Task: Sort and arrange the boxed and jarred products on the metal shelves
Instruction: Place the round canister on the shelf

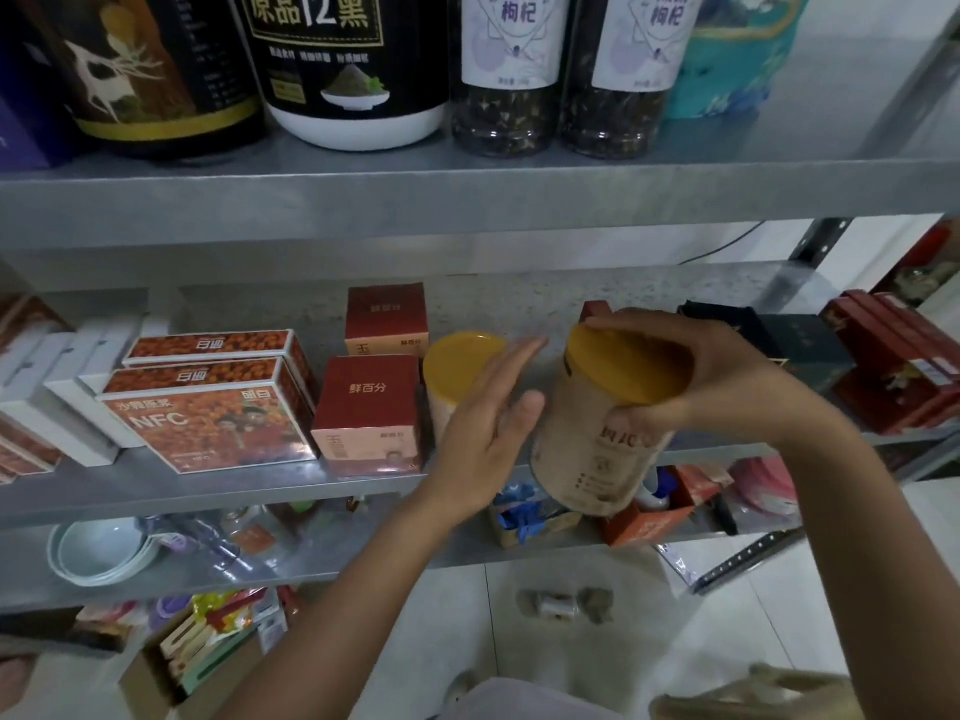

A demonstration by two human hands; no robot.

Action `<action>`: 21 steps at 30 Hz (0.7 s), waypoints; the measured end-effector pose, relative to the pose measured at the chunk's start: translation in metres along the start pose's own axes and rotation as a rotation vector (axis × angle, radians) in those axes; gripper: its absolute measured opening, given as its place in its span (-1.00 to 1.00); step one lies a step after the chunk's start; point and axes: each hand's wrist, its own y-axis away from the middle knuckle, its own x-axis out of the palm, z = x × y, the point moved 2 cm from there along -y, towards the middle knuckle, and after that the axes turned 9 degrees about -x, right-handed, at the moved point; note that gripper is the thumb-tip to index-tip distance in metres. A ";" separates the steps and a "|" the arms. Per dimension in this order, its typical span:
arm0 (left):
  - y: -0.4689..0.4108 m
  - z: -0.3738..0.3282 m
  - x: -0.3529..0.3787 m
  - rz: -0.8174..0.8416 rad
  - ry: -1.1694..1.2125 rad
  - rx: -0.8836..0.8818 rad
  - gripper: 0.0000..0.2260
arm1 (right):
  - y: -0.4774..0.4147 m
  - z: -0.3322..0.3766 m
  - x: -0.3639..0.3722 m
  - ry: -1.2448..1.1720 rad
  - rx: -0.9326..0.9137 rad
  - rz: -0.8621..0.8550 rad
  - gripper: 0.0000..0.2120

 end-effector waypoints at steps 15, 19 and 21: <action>0.001 -0.010 0.096 0.127 1.121 -0.961 -0.41 | 0.003 -0.030 0.007 -0.390 0.208 -0.222 -0.52; 0.004 -0.019 0.098 0.175 1.206 -1.029 -0.59 | 0.007 -0.041 0.000 -0.571 0.093 -0.235 -0.62; 0.006 -0.036 0.096 0.249 1.147 -0.985 -0.74 | 0.015 -0.048 0.000 -0.729 0.090 -0.217 -0.76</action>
